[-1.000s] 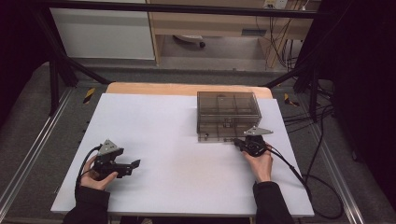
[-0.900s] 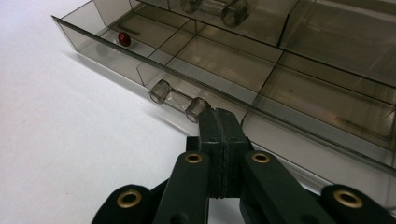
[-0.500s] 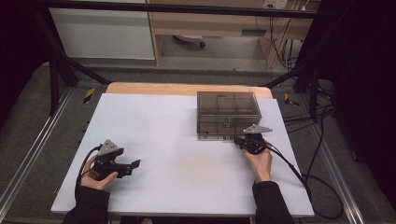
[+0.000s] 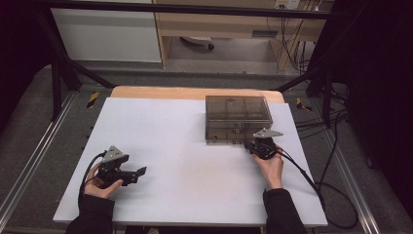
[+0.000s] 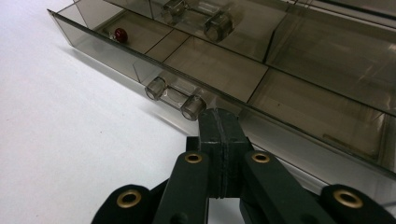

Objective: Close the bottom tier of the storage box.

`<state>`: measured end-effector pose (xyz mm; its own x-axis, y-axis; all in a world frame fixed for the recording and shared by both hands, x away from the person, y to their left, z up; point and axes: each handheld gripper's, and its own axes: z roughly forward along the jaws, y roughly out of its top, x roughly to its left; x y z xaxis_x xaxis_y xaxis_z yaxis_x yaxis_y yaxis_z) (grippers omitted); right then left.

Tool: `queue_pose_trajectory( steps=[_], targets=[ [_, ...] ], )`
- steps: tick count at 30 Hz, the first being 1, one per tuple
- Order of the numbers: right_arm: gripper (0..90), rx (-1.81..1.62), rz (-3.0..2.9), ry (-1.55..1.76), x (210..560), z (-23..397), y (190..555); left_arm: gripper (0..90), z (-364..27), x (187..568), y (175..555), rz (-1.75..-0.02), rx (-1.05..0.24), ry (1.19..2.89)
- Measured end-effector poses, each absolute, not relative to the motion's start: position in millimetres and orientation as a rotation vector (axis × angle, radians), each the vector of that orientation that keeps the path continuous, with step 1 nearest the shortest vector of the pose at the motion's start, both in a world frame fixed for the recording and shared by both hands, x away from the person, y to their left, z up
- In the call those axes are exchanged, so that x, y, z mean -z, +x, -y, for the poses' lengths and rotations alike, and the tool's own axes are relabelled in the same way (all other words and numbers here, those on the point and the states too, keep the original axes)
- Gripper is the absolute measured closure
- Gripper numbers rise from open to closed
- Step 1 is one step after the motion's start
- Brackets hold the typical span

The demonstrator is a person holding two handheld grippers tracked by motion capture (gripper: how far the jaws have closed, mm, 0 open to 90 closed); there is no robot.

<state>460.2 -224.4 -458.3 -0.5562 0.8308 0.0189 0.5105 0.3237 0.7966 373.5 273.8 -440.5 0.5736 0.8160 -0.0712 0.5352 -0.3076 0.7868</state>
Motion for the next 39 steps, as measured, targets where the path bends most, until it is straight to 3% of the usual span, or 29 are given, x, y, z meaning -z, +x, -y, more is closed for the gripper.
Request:
queue_pose_trajectory(
  steps=[39],
  targets=[
    [90.0, -1.078, -2.172, 1.205, 458, 223, 479, 11.7, -274, 441, 374, -1.082, -0.439, 1.999]
  ],
)
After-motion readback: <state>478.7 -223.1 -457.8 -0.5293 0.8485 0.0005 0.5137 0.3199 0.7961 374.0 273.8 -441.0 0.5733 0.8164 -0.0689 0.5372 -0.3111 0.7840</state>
